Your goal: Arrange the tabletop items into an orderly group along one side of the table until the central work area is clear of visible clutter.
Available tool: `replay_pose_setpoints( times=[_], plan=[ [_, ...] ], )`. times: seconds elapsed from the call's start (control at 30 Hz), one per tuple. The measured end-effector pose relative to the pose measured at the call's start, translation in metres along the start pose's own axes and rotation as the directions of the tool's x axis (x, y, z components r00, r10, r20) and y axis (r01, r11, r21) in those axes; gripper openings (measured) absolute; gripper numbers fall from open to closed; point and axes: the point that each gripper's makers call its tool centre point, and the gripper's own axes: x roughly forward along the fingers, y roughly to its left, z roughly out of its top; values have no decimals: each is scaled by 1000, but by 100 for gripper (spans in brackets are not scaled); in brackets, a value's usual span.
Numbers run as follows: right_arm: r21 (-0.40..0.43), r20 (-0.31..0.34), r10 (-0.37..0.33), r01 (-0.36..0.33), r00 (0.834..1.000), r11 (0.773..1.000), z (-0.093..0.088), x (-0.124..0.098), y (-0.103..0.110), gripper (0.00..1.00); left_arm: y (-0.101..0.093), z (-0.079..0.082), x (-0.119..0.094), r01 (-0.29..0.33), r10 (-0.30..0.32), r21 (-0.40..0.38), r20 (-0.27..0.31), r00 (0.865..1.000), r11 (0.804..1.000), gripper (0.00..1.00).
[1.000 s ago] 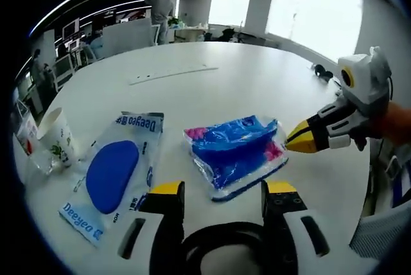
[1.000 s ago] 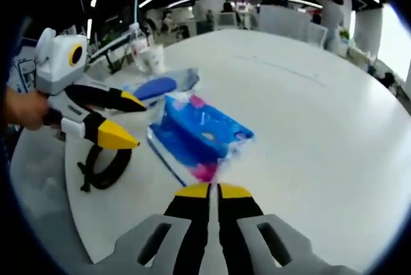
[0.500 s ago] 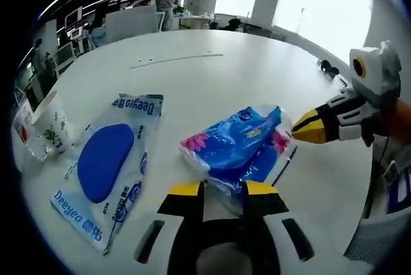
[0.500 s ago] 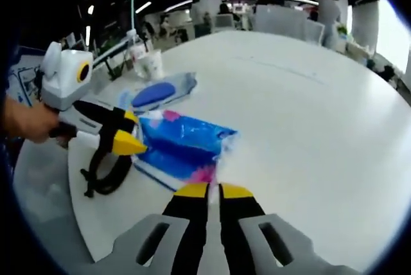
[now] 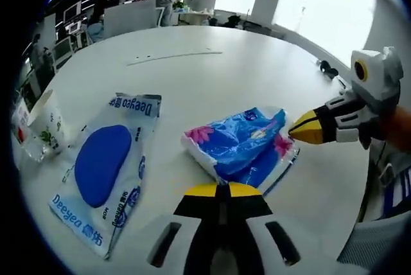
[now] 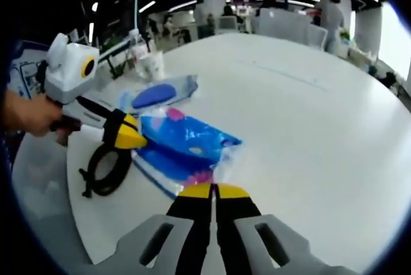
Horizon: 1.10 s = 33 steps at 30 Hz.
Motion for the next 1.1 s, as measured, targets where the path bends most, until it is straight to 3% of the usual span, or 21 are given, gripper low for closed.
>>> replay_pose_setpoints(
  times=[0.8,1.1],
  plan=[
    [48,101,-75,71,992,996,35,-36,-43,0,-18,71,12,52,-57,105,40,998,993,1],
    [53,122,-95,89,988,995,44,-44,-54,0,-25,88,15,59,-65,125,47,997,990,1]
  ],
)
